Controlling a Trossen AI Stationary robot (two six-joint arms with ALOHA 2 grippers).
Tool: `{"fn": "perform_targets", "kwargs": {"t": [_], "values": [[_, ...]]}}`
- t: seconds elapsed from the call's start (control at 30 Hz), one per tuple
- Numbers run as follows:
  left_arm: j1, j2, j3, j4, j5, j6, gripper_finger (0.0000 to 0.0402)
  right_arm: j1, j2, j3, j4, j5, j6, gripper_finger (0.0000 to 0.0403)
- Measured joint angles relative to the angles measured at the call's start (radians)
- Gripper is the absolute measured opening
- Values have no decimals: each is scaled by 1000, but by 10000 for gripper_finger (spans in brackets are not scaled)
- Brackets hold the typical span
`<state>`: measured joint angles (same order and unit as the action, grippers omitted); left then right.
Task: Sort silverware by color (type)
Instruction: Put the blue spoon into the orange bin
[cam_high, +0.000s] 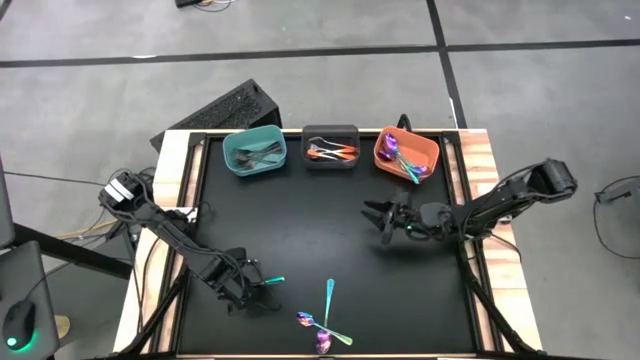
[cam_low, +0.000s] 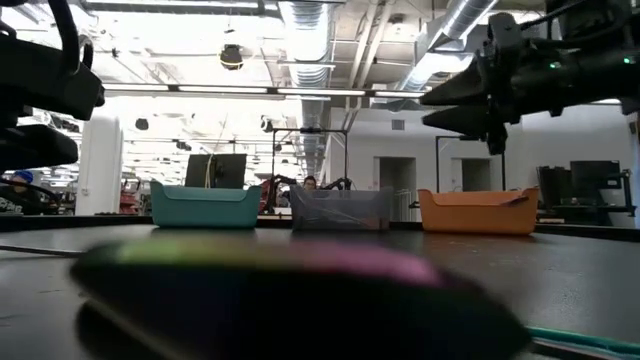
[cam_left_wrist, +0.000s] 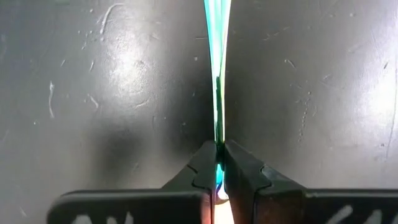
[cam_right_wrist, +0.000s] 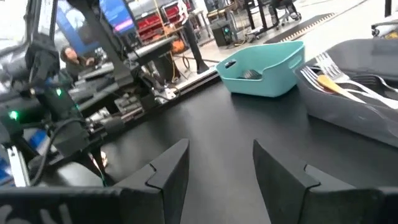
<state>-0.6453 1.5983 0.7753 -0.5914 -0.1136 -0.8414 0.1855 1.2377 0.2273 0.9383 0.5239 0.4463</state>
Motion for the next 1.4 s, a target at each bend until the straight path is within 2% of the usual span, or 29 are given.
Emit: {"fn": "perform_targets", "kwargs": {"t": [0.13, 0.27, 0.4, 0.5, 0.73, 0.87, 1.0, 1.2, 1.4], "values": [[19, 1, 0, 6, -13, 77, 4, 16, 103, 77, -1, -2, -75, 193], [49, 5, -3, 57, -92, 181, 3, 38, 194, 153, -2, -12, -182, 193], [93, 16, -8, 214, -265, 353, 3, 49, 257, 223, -2, -66, -219, 193], [129, 14, -8, 332, -383, 503, 3, 50, 281, 271, -18, -82, -198, 193], [248, 11, -6, 483, -364, 931, 5, 46, 282, 379, -268, -162, -144, 193], [293, 11, -6, 514, -459, 1190, 9, 15, 283, 435, -390, -174, -10, 193], [332, 9, -5, 559, -533, 1360, 10, -34, 299, 483, -461, -329, 44, 193], [355, 9, -5, 615, -534, 1471, 11, -72, 397, 567, -464, -462, 52, 193], [355, 8, -4, 635, -540, 1501, 11, -103, 503, 652, -481, -476, 53, 193]]}}
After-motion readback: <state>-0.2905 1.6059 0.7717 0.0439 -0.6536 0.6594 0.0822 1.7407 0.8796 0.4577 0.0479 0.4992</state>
